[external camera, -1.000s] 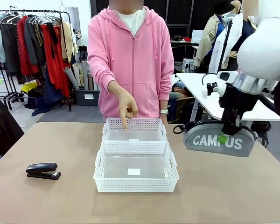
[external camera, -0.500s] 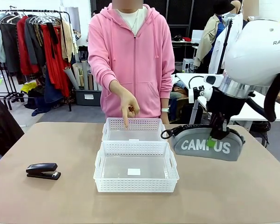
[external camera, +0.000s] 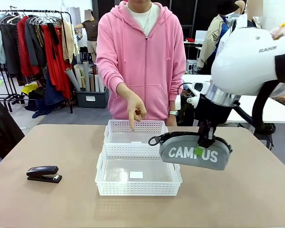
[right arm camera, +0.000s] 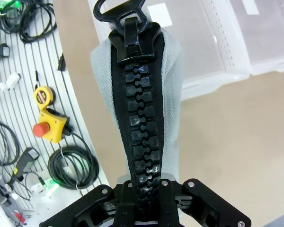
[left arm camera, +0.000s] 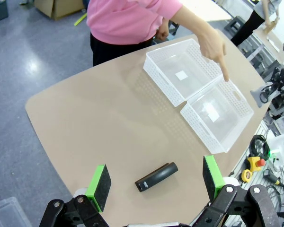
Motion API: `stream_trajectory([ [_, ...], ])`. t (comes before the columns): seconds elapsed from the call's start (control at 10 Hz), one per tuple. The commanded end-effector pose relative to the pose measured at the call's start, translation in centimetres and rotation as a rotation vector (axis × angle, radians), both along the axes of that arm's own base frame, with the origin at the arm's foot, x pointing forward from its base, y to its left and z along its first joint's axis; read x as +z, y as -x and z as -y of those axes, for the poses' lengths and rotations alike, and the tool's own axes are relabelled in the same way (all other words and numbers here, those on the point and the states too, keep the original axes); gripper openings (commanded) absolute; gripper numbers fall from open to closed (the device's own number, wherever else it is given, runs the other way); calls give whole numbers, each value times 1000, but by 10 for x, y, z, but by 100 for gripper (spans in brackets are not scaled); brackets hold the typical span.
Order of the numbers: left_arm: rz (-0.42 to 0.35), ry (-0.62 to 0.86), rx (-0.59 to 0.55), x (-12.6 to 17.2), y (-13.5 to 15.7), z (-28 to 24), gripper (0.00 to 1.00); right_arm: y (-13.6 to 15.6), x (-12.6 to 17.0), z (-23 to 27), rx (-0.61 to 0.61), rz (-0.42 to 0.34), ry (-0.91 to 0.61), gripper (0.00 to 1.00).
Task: Distribute items into two baskets.
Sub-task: Place the picked Pencil pouch into the Organizing basket as instructed by the person.
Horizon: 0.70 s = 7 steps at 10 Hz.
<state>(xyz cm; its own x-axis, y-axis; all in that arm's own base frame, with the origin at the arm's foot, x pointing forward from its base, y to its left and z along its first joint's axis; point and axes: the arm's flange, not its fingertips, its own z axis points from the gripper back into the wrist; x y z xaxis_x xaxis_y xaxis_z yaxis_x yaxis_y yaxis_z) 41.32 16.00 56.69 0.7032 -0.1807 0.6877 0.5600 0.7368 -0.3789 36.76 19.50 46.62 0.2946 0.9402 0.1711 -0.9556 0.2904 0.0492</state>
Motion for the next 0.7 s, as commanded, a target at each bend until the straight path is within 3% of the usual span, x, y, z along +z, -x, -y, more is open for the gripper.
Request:
stream_trajectory([
  [0.0,9,8,1,1,0,0,100,-9,-5,-22,-21,8,-13,0],
  [0.6,9,8,1,1,0,0,100,-26,-23,-80,35,23,-32,0],
])
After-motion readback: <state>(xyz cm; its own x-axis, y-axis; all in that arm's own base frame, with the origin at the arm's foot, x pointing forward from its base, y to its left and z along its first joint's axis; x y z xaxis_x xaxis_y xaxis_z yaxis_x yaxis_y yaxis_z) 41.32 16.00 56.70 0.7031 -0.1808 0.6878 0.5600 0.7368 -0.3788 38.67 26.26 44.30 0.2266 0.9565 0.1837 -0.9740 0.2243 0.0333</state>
